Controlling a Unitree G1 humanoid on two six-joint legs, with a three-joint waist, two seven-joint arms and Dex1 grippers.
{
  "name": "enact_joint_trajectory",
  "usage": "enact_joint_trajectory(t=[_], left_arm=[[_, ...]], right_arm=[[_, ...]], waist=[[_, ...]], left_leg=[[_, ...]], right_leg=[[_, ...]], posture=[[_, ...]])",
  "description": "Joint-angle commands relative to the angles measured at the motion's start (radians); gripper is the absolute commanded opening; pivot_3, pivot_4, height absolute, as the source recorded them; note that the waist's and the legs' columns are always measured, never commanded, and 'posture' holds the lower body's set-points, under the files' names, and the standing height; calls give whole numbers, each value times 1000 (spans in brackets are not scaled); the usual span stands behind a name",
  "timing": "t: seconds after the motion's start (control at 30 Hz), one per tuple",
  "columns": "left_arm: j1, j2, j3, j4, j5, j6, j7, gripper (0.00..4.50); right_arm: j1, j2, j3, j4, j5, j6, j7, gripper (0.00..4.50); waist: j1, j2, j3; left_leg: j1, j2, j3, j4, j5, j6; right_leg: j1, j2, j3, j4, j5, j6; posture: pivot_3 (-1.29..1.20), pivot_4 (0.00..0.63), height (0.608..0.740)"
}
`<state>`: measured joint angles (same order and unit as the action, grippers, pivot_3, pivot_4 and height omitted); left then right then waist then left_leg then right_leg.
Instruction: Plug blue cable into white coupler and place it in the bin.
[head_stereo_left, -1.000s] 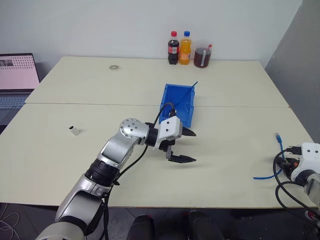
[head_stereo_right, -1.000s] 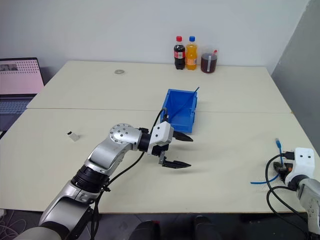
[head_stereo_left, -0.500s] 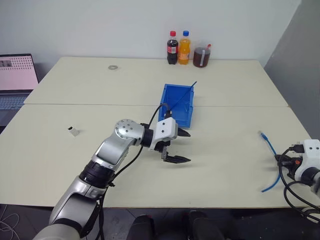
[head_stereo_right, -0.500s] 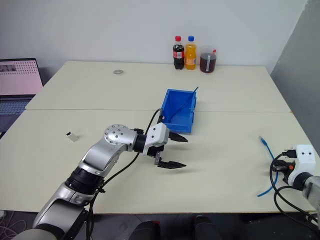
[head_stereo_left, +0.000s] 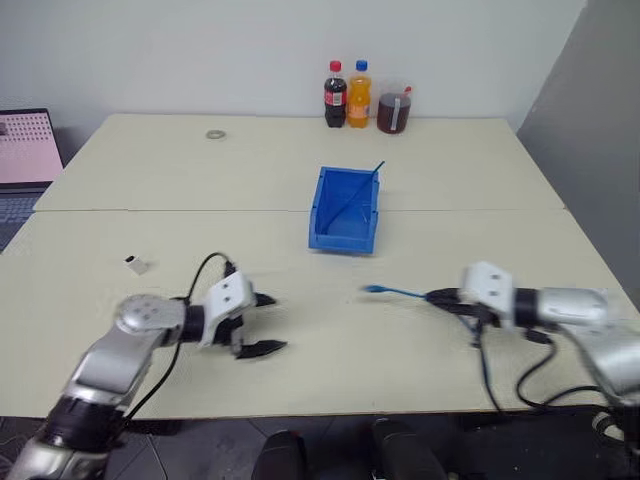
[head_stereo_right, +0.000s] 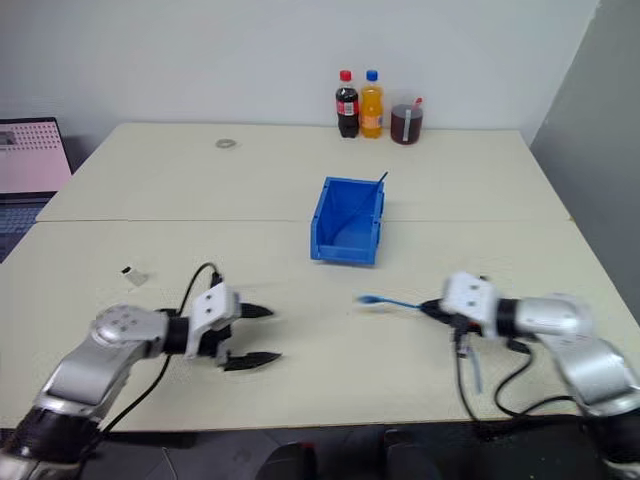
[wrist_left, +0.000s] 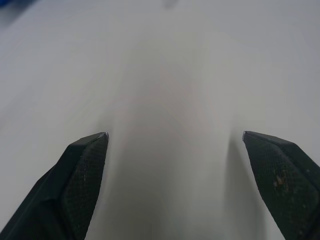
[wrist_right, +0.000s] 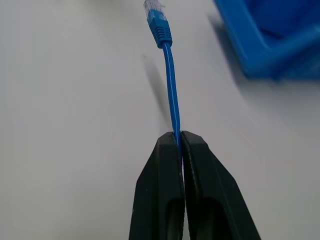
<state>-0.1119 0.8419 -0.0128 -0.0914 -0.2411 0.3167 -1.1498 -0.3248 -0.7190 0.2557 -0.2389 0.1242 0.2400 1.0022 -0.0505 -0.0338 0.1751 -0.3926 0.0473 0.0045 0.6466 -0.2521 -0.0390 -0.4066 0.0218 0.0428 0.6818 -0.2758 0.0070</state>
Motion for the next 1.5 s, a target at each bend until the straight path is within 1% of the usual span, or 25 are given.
enact_joint_trajectory(t=[0.03, 0.1, 0.2, 0.23, 0.33, 0.5, 0.73, 0.9, 0.93, 1.03, 1.17, 1.23, 1.33, 1.5], left_arm=[[29, 29, 93, -12, -22, -24, 24, 4500], [46, 38, 119, -6, -29, -27, 23, 4500], [62, 50, 133, -2, -32, -36, 17, 4500], [66, 54, 135, 0, -30, -41, 17, 4500], [79, 61, 136, -6, -36, -40, 10, 4500], [94, 67, 126, -20, -41, -36, -6, 4500], [74, 58, 97, -11, -28, -39, -1, 4500], [59, 57, 80, -5, -24, -41, 0, 4500], [56, 56, 78, -2, -23, -42, 1, 4500], [40, 48, 69, 13, -18, -44, 8, 4500], [21, 40, 54, 28, -10, -46, 16, 4500], [3, 24, 39, 20, -12, -16, 32, 4500], [-14, 8, 20, 3, -12, 22, 51, 4500], [-37, -8, -20, -17, 12, 60, 81, 4500]], right_arm=[[-116, 106, 138, 95, -77, -50, 26, 86], [-168, 160, 190, 170, -113, -81, 33, 86], [-214, 211, 226, 243, -139, -112, 39, 86], [-234, 231, 240, 271, -151, -126, 38, 86], [-277, 283, 268, 336, -174, -146, 45, 86], [-306, 325, 264, 408, -193, -171, 39, 86], [-330, 349, 244, 446, -191, -158, 37, 86], [-328, 345, 227, 413, -161, -120, 56, 952], [-327, 341, 222, 400, -153, -107, 63, 1224], [-320, 329, 200, 353, -126, -69, 81, 1818], [-307, 299, 180, 279, -103, -16, 104, 2797], [-291, 269, 150, 187, -61, 52, 123, 3349], [-273, 242, 127, 98, -41, 94, 116, 4061], [-243, 217, 111, -10, -35, 150, 80, 4061]], waist=[[14, 1, 0], [23, 0, 0], [35, 0, 0], [35, 0, 0], [29, 0, 0], [25, 0, 0], [22, 0, 0], [22, 0, 0], [22, 0, 0], [22, 0, 0], [22, 0, 0], [24, 0, 0], [23, 0, 0], [23, 0, 0]], left_leg=[[-1, 0, 0, 0, 0, 0], [-4, 0, 1, 1, 0, 0], [-5, -1, 1, 1, 0, 0], [-6, -2, 1, 2, 0, 0], [-5, -1, 1, 2, 0, 0], [-5, 0, 1, 1, 0, 0], [-5, 0, 1, 1, 0, 0], [-5, 0, 1, 1, 0, 0], [-5, 0, 1, 1, 0, 0], [-5, 0, 1, 1, 0, 0], [-5, 0, 1, 1, 0, 0], [-5, 0, 1, 1, 0, 0], [-5, 0, 0, 1, 0, 0], [-5, -1, 0, 1, 0, 0]], right_leg=[[-1, -2, -1, 0, 0, 0], [-2, -4, -1, 0, 0, 0], [-3, -7, -2, -1, 0, -1], [-3, -8, -2, -1, 2, -3], [-3, -7, -2, -1, 2, -4], [-4, -6, -3, 1, 2, -6], [-4, -6, -3, 1, 2, -7], [-4, -6, -3, 1, 3, -7], [-4, -6, -3, 1, 3, -7], [-4, -6, -3, 1, 3, -7], [-4, -6, -3, 1, 3, -6], [-4, -6, -3, 1, 3, -7], [-4, -6, -3, 1, 3, -6], [-3, -6, -3, 1, 3, -6]], posture=[[0, 150, 740], [0, 150, 740], [0, 150, 740], [0, 150, 740], [0, 150, 740], [0, 150, 740], [0, 150, 740], [0, 150, 740], [0, 150, 740], [0, 150, 740], [0, 150, 740], [0, 150, 740], [0, 150, 740], [0, 150, 740]])
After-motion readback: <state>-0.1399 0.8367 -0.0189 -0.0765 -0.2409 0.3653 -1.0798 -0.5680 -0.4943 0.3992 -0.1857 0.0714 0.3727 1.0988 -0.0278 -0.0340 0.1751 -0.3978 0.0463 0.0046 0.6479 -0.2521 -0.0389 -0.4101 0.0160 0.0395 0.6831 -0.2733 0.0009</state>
